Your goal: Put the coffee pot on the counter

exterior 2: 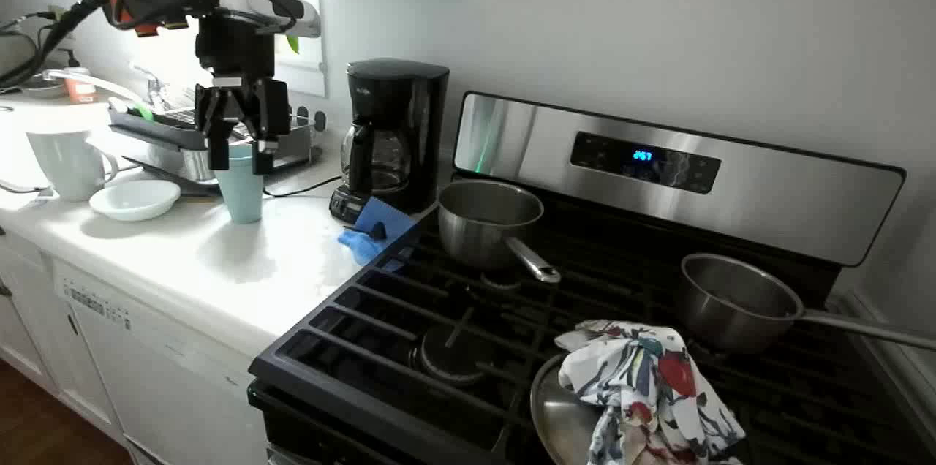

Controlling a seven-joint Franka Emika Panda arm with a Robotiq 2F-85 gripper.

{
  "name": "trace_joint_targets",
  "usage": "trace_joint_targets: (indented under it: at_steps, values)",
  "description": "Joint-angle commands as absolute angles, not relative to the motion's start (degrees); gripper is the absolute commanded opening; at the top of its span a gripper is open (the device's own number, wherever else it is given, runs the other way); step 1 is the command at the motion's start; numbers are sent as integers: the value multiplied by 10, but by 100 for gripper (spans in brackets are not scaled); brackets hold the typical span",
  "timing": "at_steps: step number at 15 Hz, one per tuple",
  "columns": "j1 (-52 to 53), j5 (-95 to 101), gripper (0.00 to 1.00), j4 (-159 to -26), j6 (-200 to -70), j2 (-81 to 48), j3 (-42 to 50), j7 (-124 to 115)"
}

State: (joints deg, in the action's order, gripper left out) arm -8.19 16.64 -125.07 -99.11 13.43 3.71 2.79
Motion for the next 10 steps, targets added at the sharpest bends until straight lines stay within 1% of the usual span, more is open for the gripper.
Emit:
trace_joint_targets:
  at_steps: [1,6,10]
  values:
    - [-74,168,100,-1250,-990,134,45,27]
    - [-74,167,100,-1246,-989,132,46,26]
    - [-67,129,100,-1207,-1001,90,57,79]
